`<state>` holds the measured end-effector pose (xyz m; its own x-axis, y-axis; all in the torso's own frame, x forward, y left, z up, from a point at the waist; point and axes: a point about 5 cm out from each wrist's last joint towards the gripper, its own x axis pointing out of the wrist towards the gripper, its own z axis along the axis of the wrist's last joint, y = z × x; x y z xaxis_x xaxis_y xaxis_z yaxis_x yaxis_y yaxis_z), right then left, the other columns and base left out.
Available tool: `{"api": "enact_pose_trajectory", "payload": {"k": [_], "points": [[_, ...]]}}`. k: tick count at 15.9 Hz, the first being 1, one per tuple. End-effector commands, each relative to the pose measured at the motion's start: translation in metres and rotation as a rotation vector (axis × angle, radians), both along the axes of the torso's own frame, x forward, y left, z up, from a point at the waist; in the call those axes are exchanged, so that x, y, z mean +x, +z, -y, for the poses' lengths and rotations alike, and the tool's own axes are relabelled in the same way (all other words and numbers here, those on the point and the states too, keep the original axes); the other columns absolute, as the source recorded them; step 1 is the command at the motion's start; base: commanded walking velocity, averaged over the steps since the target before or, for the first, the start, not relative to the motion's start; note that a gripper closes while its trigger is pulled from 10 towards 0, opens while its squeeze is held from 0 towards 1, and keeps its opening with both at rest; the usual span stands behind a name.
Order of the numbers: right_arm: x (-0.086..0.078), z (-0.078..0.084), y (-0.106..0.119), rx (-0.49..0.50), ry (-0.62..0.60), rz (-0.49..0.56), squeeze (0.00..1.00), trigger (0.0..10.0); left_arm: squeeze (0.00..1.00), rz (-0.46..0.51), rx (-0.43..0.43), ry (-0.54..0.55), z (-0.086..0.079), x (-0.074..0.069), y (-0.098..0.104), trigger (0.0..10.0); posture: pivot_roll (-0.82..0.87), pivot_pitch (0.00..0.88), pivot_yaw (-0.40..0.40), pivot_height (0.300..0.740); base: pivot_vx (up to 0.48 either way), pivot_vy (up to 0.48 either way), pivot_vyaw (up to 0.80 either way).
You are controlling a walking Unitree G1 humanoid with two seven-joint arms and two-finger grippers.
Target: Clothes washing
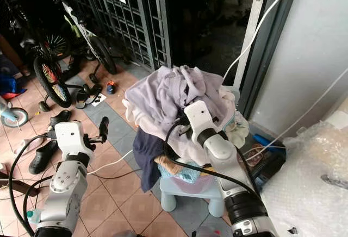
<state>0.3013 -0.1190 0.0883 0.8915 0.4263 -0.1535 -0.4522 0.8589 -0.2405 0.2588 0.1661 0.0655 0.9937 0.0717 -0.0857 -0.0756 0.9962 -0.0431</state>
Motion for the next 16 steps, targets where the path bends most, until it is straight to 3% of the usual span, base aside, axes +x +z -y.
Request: {"api": "enact_pose_trajectory", "payload": {"k": [1, 8, 10, 11, 13, 16], "points": [[-0.006, -0.005, -0.015, -0.017, 0.023, -0.081, 0.00, 0.0, 0.00, -0.010, 0.022, 0.011, -0.004, 0.000, 0.000, 10.0, -0.06, 0.000, 0.097, 0.740, 0.000, 0.000, 0.00], [-0.007, -0.014, 0.003, 0.083, 0.020, 0.001, 0.00, 0.0, 0.00, -0.042, 0.077, 0.054, -0.002, 0.004, -0.001, 10.0, -0.06, 0.000, 0.097, 0.740, 0.000, 0.000, 0.00], [-0.004, -0.014, 0.041, 0.222, -0.035, 0.167, 0.00, 0.0, 0.00, -0.014, 0.099, 0.023, 0.001, 0.003, 0.002, 10.0, -0.06, 0.000, 0.100, 0.740, 0.000, 0.000, 0.00], [-0.002, -0.015, 0.072, 0.309, -0.050, 0.265, 0.00, 0.0, 0.00, -0.014, 0.112, 0.019, 0.000, 0.003, 0.002, 10.0, -0.06, 0.000, 0.106, 0.740, 0.000, 0.000, 0.00], [0.002, -0.009, 0.116, 0.372, -0.085, 0.389, 0.00, 0.0, 0.00, -0.012, 0.121, 0.019, 0.001, 0.006, 0.003, 10.0, -0.07, 0.000, 0.112, 0.740, 0.000, 0.000, 0.00], [0.002, 0.000, 0.119, 0.351, -0.118, 0.410, 0.00, 0.0, 0.00, -0.001, 0.133, 0.012, 0.004, 0.008, 0.004, 10.0, -0.07, 0.000, 0.117, 0.740, 0.000, 0.000, 0.00]]}}
